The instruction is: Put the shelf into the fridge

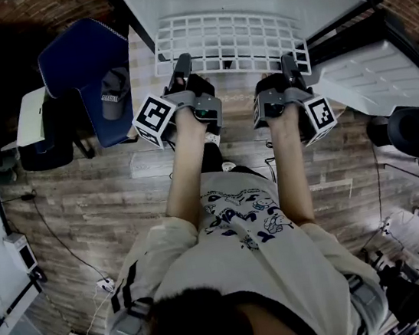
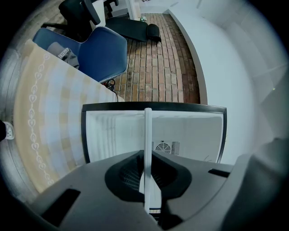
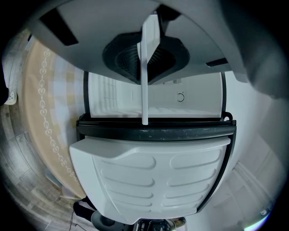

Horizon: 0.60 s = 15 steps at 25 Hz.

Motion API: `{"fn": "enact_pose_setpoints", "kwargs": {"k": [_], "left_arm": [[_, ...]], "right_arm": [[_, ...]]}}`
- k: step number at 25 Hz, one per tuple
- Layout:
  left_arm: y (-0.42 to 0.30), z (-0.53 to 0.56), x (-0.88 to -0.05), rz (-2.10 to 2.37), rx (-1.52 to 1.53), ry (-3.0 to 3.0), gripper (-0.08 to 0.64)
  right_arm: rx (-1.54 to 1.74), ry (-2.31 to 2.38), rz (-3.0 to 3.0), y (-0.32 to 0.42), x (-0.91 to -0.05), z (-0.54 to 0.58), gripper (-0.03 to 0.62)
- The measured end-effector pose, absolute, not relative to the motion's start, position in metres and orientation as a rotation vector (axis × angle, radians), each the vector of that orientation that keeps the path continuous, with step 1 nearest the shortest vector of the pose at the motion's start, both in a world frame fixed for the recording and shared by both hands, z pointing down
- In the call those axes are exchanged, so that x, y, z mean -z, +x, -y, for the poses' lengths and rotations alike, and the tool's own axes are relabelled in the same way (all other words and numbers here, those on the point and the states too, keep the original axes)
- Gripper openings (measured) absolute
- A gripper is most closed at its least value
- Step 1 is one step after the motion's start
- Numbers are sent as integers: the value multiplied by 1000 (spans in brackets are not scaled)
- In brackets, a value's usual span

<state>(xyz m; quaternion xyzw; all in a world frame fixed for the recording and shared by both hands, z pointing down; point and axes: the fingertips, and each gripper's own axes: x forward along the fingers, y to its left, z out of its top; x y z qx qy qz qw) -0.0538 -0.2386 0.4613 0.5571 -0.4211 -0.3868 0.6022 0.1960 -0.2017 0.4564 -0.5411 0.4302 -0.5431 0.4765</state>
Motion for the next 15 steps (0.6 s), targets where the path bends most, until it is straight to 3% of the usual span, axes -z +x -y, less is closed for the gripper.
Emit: {"fn": "enact_pose_setpoints", "kwargs": {"k": [15], "left_arm": [[-53, 248, -465, 975, 899, 1285, 37]], "right_arm": [[1320, -1328, -1053, 197, -459, 211, 49]]}}
